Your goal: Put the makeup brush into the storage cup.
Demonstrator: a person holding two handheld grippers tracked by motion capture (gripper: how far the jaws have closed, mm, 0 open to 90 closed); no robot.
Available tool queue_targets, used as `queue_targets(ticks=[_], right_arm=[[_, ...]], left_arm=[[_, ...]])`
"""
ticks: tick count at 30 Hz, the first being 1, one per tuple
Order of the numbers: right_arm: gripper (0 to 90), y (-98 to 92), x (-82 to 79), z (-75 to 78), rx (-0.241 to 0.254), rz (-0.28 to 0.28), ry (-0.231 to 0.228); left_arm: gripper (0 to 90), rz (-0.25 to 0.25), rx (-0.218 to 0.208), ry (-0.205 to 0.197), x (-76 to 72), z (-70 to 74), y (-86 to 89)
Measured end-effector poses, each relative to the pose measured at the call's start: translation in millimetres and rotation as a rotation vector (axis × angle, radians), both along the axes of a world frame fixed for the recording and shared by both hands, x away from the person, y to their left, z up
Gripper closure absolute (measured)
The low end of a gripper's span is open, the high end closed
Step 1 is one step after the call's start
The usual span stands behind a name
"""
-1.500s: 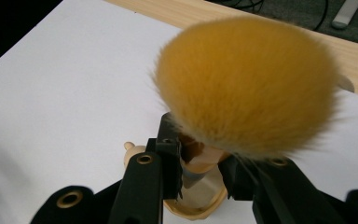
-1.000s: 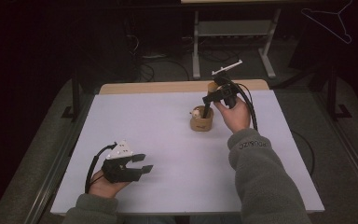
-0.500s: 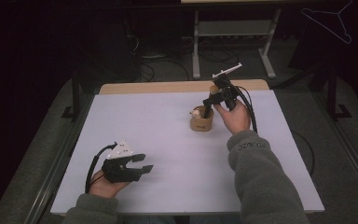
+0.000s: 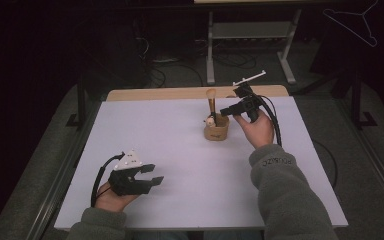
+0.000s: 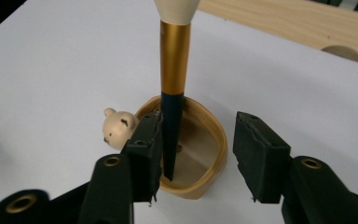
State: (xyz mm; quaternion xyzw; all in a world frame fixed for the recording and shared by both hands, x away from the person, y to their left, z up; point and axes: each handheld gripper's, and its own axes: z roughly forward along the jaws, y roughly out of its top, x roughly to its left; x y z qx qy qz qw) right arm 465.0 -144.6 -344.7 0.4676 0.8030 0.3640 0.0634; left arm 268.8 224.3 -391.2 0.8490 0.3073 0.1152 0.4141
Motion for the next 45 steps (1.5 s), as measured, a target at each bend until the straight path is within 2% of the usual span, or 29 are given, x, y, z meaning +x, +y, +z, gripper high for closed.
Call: queue_targets(ticks=[6,8,14,16,19,22,23,27,30,31,43,45], right_arm=[[47.5,-9.7,-14.2,2.1,0.012,0.03,-0.059],[47.2,-12.5,-18.2,2.2,0.021,0.035,-0.061],[44.4,-20.2,-31.3,-1.5,0.034,0.06,-0.084],[43.1,-22.5,-36.3,-2.4,0.047,0.06,-0.075],[42.0,-25.6,-43.7,-4.9,0.071,0.069,-0.092],[40.8,-26.3,-50.7,-7.1,0.064,0.08,-0.098],[40.8,-26.5,-52.8,-7.3,0.07,0.081,-0.096],[39.4,-28.7,-62.3,-9.0,0.069,0.101,-0.112],[38.7,-29.2,-67.7,-9.3,0.07,0.109,-0.122],[38.2,-29.4,-69.6,-9.9,0.074,0.112,-0.126],[35.0,-29.9,-88.9,-19.5,0.062,0.137,-0.109],[35.1,-31.8,-92.0,-20.1,0.061,0.141,-0.121]], left_arm=[[43.9,0.006,0.016,-0.005,0.9,0.3,2.1],[43.1,0.022,-0.005,-0.001,0.4,-0.3,1.0],[40.7,0.027,0.007,-0.001,1.3,-0.1,3.5],[39.9,0.031,0.009,-0.005,1.7,-0.1,4.1],[38.6,0.042,0.001,-0.003,1.9,-0.2,3.9],[37.8,0.046,0.001,-0.004,1.8,-0.2,3.9],[37.5,0.042,0.017,-0.007,2.3,0.2,5.0],[36.4,0.051,0.005,-0.004,2.7,-0.4,5.3],[36.0,0.048,0.017,-0.005,3.3,0.0,6.9],[36.0,0.054,0.007,-0.007,3.1,-0.4,6.5],[34.1,0.062,0.003,-0.013,3.8,0.2,11.7],[33.7,0.067,0.001,-0.009,3.5,0.1,11.8]])
